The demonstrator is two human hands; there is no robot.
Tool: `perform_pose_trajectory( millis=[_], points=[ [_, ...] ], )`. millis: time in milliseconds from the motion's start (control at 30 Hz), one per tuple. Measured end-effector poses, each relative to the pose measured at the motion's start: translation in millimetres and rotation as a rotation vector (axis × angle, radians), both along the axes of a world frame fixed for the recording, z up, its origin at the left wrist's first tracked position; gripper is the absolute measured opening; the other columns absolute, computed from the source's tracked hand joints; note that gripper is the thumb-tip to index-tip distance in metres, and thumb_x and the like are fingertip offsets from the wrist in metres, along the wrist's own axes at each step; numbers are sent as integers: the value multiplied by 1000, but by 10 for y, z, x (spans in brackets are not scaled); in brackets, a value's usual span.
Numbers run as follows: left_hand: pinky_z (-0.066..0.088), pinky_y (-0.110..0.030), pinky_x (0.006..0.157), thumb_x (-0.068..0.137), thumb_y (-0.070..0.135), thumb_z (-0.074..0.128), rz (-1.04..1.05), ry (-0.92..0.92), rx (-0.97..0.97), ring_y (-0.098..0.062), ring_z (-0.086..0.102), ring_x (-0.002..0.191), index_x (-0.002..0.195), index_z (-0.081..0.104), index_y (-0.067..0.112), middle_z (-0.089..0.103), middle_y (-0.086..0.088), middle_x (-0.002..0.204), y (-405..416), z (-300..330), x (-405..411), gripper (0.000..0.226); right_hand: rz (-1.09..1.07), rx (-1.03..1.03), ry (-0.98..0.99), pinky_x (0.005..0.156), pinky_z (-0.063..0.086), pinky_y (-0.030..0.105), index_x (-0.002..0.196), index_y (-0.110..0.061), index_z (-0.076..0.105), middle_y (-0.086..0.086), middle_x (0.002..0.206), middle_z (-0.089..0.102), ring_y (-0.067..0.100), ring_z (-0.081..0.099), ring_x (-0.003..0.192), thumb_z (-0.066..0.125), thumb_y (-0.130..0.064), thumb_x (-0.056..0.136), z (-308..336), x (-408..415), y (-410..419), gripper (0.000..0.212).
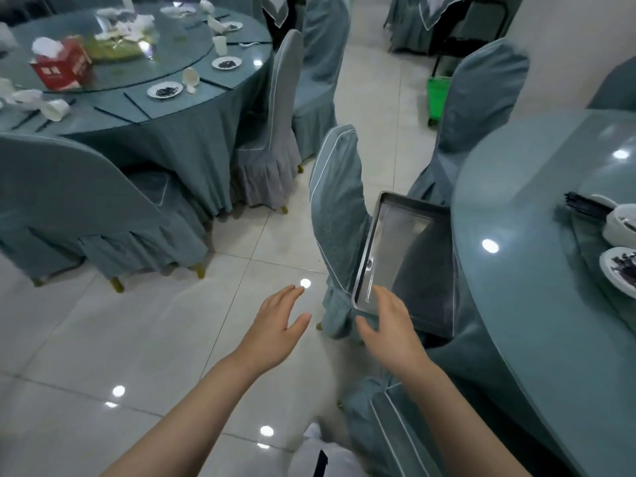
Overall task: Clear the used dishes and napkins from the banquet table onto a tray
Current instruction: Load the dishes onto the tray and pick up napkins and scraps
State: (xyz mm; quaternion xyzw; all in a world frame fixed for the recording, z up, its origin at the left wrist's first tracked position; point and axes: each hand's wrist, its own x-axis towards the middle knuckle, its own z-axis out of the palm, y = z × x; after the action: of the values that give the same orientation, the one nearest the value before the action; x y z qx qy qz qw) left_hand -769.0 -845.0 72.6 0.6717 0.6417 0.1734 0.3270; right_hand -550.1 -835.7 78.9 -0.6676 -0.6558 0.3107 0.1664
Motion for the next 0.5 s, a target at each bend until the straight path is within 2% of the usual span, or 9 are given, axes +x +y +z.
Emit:
perform_pose_trajectory(
  millis=[67,200,367,433,500],
  points=[
    [10,-18,109,100,41,43,-38,-5,-26,-6,15,144,150,26,30,21,12,157,253,-37,72,54,-49,-34,30,111,26,28,142,-16,36,-2,139,43,15,32,133,55,-26,94,3,80,145,53],
    [14,-21,111,100,42,43,-139,-19,-79,-7,18,143,149,29,30,23,11,157,763,-91,242,53,-183,-100,111,109,37,40,141,-24,38,-7,136,49,15,42,128,56,-36,89,-60,252,400,56],
    [20,-23,112,99,37,47,-247,-88,-130,-7,27,140,148,33,26,31,8,154,1427,-204,469,52,-322,-180,130,117,26,37,153,-18,20,0,155,28,18,24,143,56,-35,94,-176,399,620,70],
    [20,-21,111,99,36,48,-291,-95,-168,-8,27,140,148,33,24,31,6,154,1688,-289,559,53,-374,-209,134,117,26,35,153,-18,19,0,156,27,18,24,143,55,-34,95,-281,445,737,70],
    [21,-19,107,99,34,49,-348,-96,-215,-7,29,138,149,33,24,31,5,153,1942,-373,641,53,-440,-218,142,112,29,31,151,-17,23,1,151,34,19,31,139,56,-30,95,-380,462,861,66]
  ],
)
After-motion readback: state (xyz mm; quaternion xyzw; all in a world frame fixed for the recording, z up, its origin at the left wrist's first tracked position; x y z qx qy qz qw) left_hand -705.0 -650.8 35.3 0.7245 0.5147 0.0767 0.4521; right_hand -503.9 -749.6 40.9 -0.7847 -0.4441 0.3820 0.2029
